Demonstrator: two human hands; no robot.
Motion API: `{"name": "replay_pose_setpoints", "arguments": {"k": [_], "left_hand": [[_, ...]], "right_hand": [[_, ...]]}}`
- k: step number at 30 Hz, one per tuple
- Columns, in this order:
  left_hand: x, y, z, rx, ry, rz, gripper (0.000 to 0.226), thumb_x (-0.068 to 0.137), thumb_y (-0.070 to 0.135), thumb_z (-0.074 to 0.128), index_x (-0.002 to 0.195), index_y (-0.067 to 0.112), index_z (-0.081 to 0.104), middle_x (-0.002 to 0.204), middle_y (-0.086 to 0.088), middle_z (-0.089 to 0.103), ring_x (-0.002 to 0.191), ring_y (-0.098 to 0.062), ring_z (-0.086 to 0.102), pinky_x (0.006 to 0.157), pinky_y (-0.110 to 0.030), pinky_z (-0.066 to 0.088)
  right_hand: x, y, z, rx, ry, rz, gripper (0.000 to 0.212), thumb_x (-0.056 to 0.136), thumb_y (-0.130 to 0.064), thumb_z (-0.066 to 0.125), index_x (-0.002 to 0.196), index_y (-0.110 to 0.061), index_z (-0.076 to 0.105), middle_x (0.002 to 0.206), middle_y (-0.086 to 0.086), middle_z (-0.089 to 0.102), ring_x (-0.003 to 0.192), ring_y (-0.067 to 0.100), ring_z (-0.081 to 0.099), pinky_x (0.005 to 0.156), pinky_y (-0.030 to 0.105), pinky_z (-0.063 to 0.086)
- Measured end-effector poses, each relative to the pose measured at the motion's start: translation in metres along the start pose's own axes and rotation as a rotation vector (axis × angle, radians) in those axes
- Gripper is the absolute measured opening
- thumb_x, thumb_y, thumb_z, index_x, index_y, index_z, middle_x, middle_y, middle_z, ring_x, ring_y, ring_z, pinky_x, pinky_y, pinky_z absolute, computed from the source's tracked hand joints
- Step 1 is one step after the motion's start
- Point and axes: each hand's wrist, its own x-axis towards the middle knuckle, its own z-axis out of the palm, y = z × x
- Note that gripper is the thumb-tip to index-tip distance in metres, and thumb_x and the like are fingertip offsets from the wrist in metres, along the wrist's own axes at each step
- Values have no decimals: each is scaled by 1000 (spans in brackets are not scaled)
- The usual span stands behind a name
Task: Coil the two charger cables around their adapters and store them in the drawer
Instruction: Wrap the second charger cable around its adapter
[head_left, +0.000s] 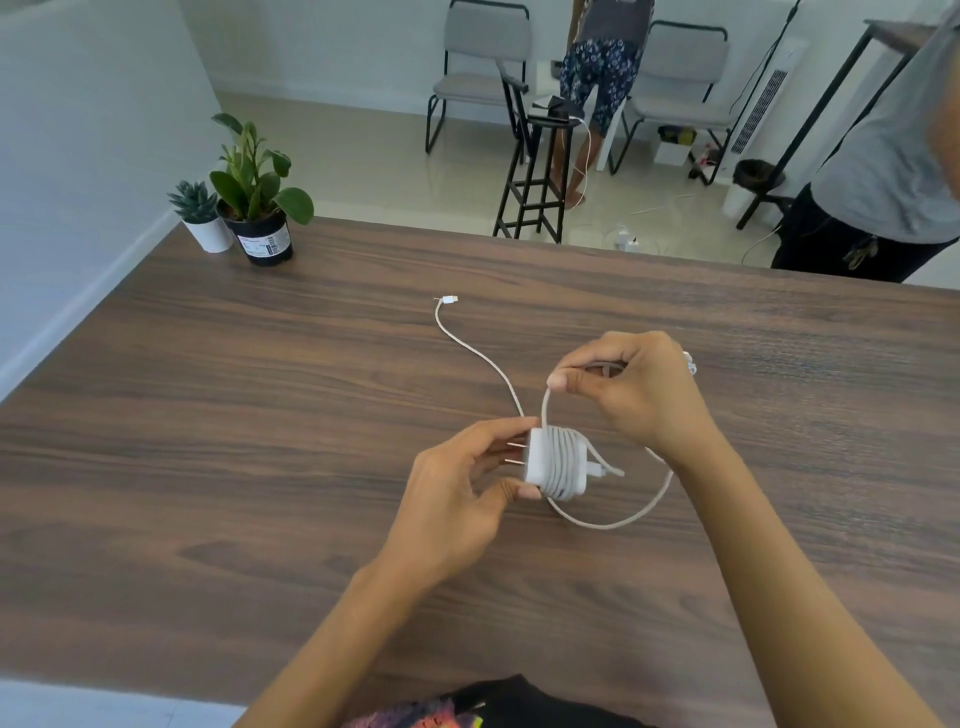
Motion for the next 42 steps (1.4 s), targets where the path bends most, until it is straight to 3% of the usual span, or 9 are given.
{"name": "replay_pose_setpoints", "arguments": {"k": [4,10,15,18,22,31,34,37,42], "left_hand": [[-2,7,0,-128,48,-16,53,66,-3,71,106,31,67,107,1,71,104,-13,66,92,-27,51],[10,19,-6,-222,247,24,50,73,-19,66,109,16,61,105,-1,69,96,-9,67,83,-19,52],[35,13,-14,-88,400,46,46,77,-8,69,116,11,57,111,-5,67,104,-10,65,91,-26,52],[45,3,-20,77,446,74,47,76,-2,73,117,17,57,113,-1,66,105,-9,64,93,-29,51],[47,-3,-22,247,369,164,50,74,-2,73,117,19,57,112,3,64,102,-4,62,92,-19,48],[25,-1,-10,290,79,228,51,71,-9,70,116,12,59,113,3,62,102,-5,62,92,-17,46],[17,5,-8,214,28,202,52,72,-8,69,116,18,59,114,8,62,104,-8,62,93,-21,47],[11,13,-8,75,-8,160,51,73,-4,66,113,27,59,112,11,62,107,-15,62,94,-23,48],[10,26,-9,-243,47,76,44,73,-5,62,111,17,59,107,4,68,103,-13,63,84,-22,50]], "right_hand": [[-1,14,13,241,-52,95,15,71,-13,79,66,-26,72,61,-13,70,62,1,62,64,16,50],[-25,36,32,246,-5,253,9,76,-10,76,68,-15,76,59,3,61,58,5,46,57,24,38],[-62,14,39,202,-98,197,4,76,-21,77,78,-23,78,54,-20,63,53,-5,52,59,10,37],[-77,0,36,121,-114,96,9,78,-21,75,84,-27,78,54,-20,61,55,0,55,58,9,35],[-80,-17,13,61,-87,-54,12,80,-22,73,85,-34,75,59,-7,59,53,4,50,54,10,33],[-41,-33,-14,-7,2,-187,8,81,-11,72,76,-16,76,57,-8,57,51,2,47,53,8,31],[-25,-28,-15,11,13,-157,7,79,-11,73,76,-17,76,62,-7,63,55,4,52,55,11,35],[-10,-22,-12,122,3,-79,3,73,-15,78,75,-16,76,73,-1,73,67,13,66,64,22,51],[1,6,2,378,-63,118,18,74,-19,73,89,-8,75,79,11,75,73,7,64,70,16,49]]}}
